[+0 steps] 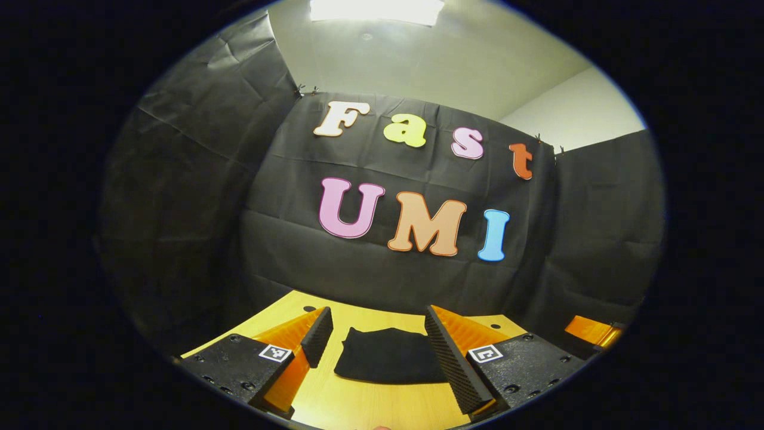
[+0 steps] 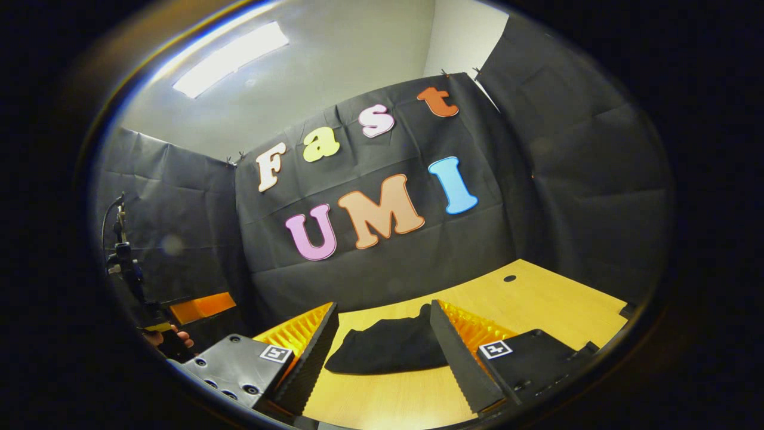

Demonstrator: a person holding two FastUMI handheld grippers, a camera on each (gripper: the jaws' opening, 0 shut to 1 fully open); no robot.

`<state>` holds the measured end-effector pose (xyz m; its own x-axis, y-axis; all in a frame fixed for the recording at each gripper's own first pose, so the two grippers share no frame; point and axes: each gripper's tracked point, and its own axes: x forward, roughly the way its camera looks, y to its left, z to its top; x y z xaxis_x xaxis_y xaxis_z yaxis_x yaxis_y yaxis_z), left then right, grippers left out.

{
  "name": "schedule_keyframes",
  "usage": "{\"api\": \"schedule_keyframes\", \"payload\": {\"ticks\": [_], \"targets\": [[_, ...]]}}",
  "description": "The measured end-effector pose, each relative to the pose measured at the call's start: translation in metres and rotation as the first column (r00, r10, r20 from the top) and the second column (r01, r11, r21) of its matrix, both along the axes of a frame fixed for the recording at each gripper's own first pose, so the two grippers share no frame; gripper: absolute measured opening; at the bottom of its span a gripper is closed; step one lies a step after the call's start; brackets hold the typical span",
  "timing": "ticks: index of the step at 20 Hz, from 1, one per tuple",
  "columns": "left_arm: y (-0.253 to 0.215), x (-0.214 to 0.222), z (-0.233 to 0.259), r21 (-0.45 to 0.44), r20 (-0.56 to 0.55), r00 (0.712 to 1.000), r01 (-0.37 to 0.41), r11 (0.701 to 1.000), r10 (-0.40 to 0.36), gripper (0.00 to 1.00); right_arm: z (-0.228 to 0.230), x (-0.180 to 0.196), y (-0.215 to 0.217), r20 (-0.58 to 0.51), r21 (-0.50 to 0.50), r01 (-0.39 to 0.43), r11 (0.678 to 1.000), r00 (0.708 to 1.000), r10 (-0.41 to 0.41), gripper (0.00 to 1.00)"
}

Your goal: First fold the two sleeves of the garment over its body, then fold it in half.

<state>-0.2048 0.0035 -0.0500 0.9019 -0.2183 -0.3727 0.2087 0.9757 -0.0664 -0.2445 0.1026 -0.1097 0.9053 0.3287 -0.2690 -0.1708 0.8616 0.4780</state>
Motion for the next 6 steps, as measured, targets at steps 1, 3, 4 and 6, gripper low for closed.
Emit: {"api": "schedule_keyframes", "payload": {"ticks": [1, 3, 4, 6], "targets": [[-0.009, 0.001, -0.002, -0.007, -0.002, 1.000, 0.012, 1.000, -0.012, 0.89, -0.001, 0.002, -0.002, -0.004, 0.012, -0.001, 1.000, 1.000, 0.001, 0.97], [-0.034, 0.006, -0.009, -0.029, -0.009, 0.999, 0.038, 0.999, -0.038, 0.89, -0.006, 0.010, -0.014, -0.013, 0.021, -0.003, 1.000, 1.000, 0.004, 0.97], [-0.049, 0.009, -0.014, -0.045, -0.015, 0.999, 0.050, 0.998, -0.050, 0.91, -0.008, 0.015, -0.021, -0.015, 0.022, -0.008, 1.000, 1.000, 0.008, 0.97], [-0.086, 0.014, -0.028, -0.084, -0.032, 0.997, 0.072, 0.994, -0.075, 0.89, -0.013, 0.023, -0.043, -0.013, 0.029, -0.006, 1.000, 1.000, 0.006, 0.97]]}}
